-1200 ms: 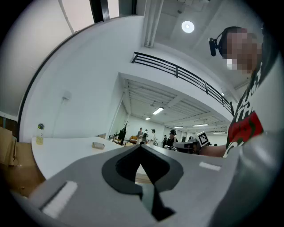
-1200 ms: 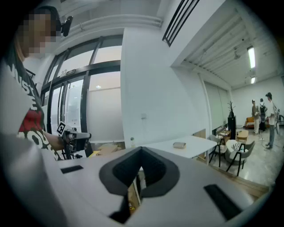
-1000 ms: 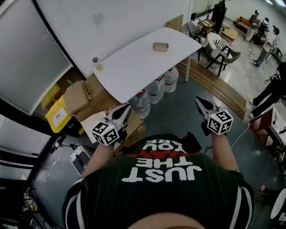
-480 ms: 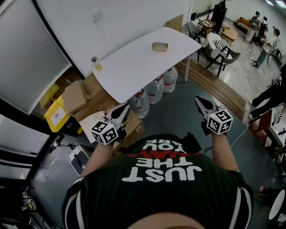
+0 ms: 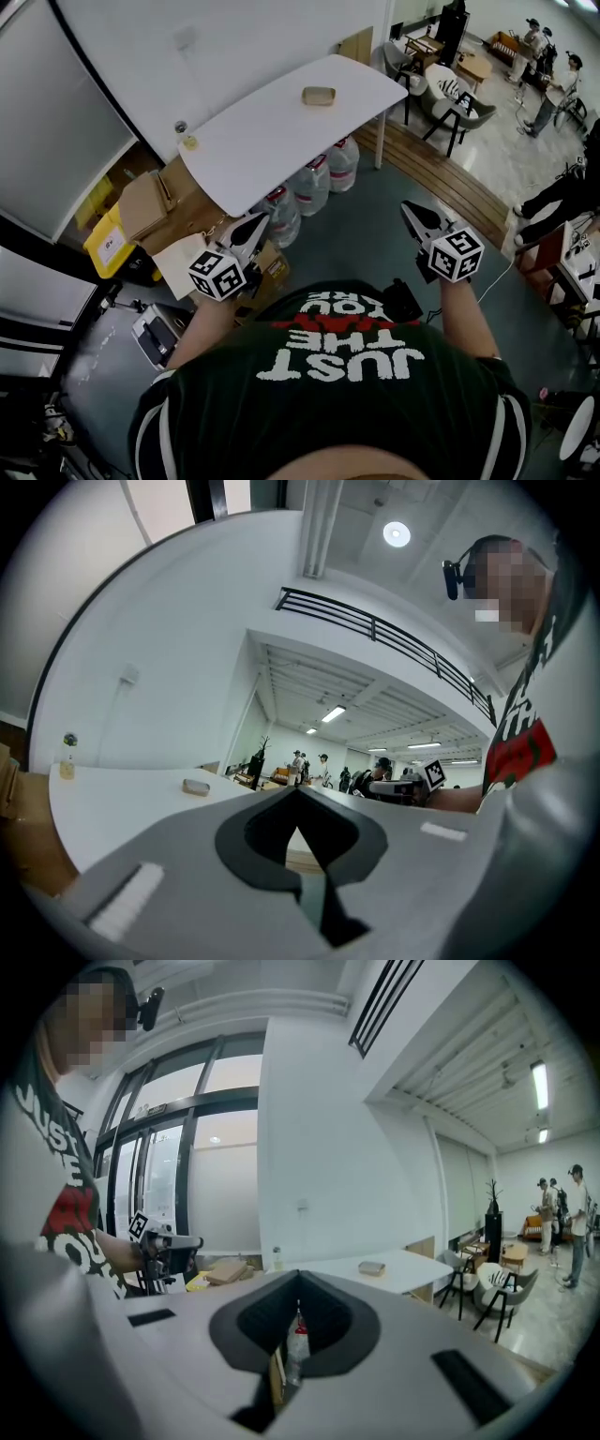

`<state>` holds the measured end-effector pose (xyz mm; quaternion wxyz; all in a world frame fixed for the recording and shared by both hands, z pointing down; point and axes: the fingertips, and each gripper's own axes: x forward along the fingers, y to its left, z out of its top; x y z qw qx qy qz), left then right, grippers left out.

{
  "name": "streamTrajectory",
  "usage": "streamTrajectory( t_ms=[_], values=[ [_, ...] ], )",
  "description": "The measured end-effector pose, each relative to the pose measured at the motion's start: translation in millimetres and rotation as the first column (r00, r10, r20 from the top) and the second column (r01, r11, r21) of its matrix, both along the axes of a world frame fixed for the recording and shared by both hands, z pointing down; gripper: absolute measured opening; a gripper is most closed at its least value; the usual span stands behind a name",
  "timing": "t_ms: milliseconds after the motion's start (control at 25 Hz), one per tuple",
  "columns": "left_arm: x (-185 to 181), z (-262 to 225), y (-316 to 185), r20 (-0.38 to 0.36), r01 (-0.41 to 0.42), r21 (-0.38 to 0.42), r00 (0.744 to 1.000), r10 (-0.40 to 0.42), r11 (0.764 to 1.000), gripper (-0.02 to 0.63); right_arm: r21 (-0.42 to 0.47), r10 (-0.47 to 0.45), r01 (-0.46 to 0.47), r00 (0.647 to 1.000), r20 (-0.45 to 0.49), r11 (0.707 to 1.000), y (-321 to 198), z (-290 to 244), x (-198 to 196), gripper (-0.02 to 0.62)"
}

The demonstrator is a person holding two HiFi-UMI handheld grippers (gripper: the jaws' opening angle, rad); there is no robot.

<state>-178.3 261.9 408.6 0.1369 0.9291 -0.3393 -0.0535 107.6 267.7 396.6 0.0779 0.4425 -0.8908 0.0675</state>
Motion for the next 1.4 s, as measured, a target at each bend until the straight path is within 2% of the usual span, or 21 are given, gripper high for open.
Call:
streamTrajectory(
  t_ms=[200,320,480,640,880,1000,1200,1400],
  values=[
    [55.9,4.5,1.5,-0.013,-0.01,-0.011,1.0,0.01,1.0,0.008,-0.015,-0.009,0.009,1.0,-0.006,1.0,5.4,5.9,49.9,0.006],
    [76.8,7.8,-0.9,-0.012,-0.007,-0.018,1.0,0.007,1.0,0.008,-0.024,-0.014,0.014,1.0,-0.005,1.0,2.1,10.7,70.8,0.006],
    [84.9,14.4,-14.2,0.0,-0.009,-0.043,1.0,0.009,0.999,0.008,-0.033,-0.013,0.013,1.0,0.009,0.999,-11.9,16.9,82.1,0.006],
    [78.1,20.4,-51.2,-0.005,-0.003,-0.045,1.0,0.003,0.999,0.008,-0.045,-0.003,0.004,1.0,0.006,0.999,-43.7,26.4,82.0,0.006],
    [59.9,47.3,-145.1,-0.028,-0.039,-0.062,0.999,0.037,0.997,0.008,-0.062,0.012,-0.014,1.0,-0.02,0.998,-127.2,46.0,59.3,0.006],
    [50.8,56.2,-220.4,-0.046,-0.069,-0.059,0.997,0.067,0.996,0.008,-0.045,0.037,-0.039,0.998,-0.048,0.998,-194.7,45.8,48.0,0.006],
    [39.1,45.5,-346.0,-0.057,-0.141,-0.053,0.989,0.138,0.989,0.008,-0.031,0.088,-0.089,0.996,-0.026,0.996,-316.8,20.7,24.5,0.006],
    [32.0,39.3,-436.6,-0.057,-0.171,-0.06,0.984,0.168,0.983,0.008,-0.034,0.086,-0.087,0.996,-0.026,0.996,-408.7,7.7,1.9,0.006]
  ],
)
